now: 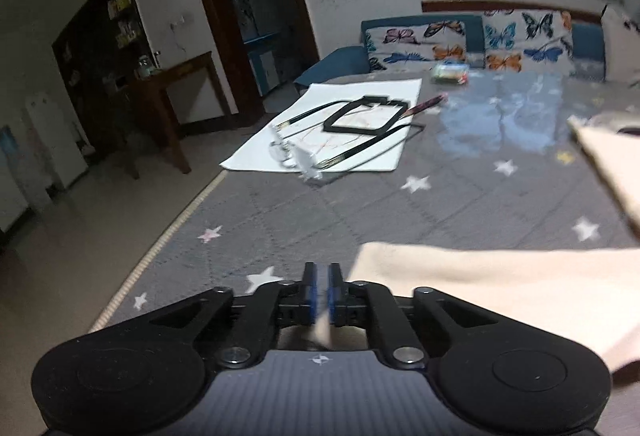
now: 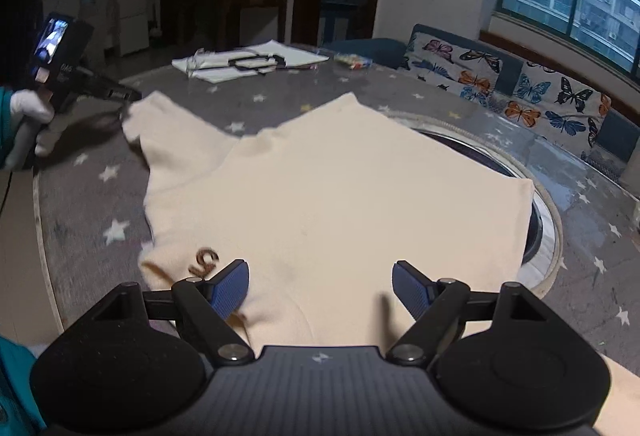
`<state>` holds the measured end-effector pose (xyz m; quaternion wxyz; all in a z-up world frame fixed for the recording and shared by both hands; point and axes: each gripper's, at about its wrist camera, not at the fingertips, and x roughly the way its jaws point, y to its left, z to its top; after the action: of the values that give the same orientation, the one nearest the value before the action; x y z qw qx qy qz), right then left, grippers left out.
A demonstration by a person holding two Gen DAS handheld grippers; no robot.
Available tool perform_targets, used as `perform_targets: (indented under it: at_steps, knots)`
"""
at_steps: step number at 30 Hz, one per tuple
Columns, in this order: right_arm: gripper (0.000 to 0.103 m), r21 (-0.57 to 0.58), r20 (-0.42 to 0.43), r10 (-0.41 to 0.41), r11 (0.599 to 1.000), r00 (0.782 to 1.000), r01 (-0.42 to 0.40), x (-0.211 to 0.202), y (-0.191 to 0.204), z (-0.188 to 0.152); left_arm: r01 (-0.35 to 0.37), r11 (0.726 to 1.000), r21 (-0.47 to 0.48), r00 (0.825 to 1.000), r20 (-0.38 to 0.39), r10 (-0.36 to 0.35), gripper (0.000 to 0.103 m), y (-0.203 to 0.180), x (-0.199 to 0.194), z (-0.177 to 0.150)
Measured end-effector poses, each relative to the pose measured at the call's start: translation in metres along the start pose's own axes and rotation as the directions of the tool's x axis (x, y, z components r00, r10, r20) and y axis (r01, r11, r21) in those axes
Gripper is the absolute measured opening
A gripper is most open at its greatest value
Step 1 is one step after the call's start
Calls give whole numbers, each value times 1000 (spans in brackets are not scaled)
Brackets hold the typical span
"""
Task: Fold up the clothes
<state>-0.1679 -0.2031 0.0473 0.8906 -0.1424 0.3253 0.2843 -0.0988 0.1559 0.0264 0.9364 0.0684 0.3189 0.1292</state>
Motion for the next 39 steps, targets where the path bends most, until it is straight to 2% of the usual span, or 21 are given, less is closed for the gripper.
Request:
perform_targets:
  at_steps: [2, 4, 7, 11, 14, 17, 23, 28, 32, 36, 39]
  knots:
    - [81, -7, -4, 4, 1000, 1000, -4, 1, 2, 0, 39, 999, 17, 999, 16, -39, 18, -10, -11, 4]
    - [80, 7, 3, -5, 1000, 1000, 5, -4, 0, -4, 109, 993, 43, 993, 43, -111, 19, -23, -27, 9]
    - [80, 28, 12, -20, 999, 1000, 20, -12, -3, -10, 218, 971, 100, 971, 82, -226, 23, -48, -51, 14]
    - [80, 56, 24, -41, 998, 999, 39, -22, -7, -19, 364, 917, 161, 918, 104, -382, 26, -84, -77, 16]
    - [80, 78, 32, -56, 996, 998, 53, -29, -10, -25, 465, 861, 203, 864, 106, -492, 27, -113, -93, 15]
    - [80, 101, 40, -72, 993, 997, 68, -37, -13, -31, 538, 805, 249, 818, 75, -570, 27, -144, -102, 8]
    - [80, 285, 52, -176, 946, 983, 154, -66, -59, -54, 624, 708, 331, 747, 13, -665, 27, -188, -114, -7]
    - [79, 387, 22, -280, 887, 960, 250, -81, -103, -72, 664, 642, 384, 705, -36, -708, 27, -210, -122, -19]
    - [78, 426, -53, -347, 840, 936, 335, -80, -137, -90, 671, 589, 450, 688, -82, -721, 27, -220, -126, -34]
    - [78, 440, -116, -408, 796, 906, 415, -77, -161, -106, 668, 549, 503, 676, -100, -731, 27, -223, -128, -41]
    - [77, 450, -130, -448, 768, 884, 455, -83, -170, -107, 691, 513, 509, 645, -116, -755, 27, -223, -132, -33]
